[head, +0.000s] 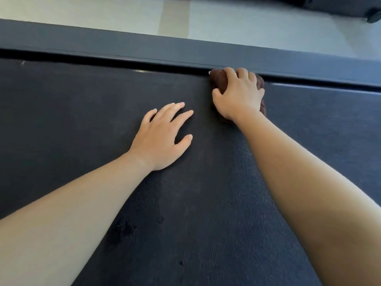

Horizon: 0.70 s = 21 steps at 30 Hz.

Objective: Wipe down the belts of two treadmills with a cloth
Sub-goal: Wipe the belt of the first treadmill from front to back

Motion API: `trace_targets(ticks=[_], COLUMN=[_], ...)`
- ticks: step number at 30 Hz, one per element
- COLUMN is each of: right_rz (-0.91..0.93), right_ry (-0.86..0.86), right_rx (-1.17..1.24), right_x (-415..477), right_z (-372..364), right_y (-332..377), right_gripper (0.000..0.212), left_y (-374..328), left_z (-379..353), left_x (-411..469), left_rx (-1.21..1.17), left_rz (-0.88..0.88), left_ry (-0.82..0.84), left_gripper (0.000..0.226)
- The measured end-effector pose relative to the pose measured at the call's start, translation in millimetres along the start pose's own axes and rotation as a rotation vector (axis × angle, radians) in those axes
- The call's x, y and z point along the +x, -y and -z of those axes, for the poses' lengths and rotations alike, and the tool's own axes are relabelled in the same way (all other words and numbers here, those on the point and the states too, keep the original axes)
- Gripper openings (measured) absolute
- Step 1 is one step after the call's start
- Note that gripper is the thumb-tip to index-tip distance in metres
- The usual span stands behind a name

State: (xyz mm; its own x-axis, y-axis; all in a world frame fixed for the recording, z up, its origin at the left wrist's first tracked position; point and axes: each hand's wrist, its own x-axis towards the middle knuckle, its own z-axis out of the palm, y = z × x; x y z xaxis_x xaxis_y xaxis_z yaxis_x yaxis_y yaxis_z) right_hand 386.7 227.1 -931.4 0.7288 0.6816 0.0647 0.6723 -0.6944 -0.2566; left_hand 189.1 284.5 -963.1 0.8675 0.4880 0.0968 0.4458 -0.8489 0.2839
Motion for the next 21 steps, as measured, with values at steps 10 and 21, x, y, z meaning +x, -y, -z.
trace_targets(ticks=[10, 21], right_rz=[-0.015, -0.07], right_ry=[-0.016, -0.001], right_rx=[-0.056, -0.033], right_x=[-126.9, -306.7], right_z=[0.8, -0.1], right_y=[2.3, 70.0], right_gripper=[0.058, 0.058], left_y=[0.9, 30.0], left_z=[-3.4, 23.9], left_x=[-0.5, -108.8], left_rx=[0.008, -0.052], left_rz=[-0.022, -0.188], left_ry=[-0.003, 0.074], left_gripper=[0.055, 0.052])
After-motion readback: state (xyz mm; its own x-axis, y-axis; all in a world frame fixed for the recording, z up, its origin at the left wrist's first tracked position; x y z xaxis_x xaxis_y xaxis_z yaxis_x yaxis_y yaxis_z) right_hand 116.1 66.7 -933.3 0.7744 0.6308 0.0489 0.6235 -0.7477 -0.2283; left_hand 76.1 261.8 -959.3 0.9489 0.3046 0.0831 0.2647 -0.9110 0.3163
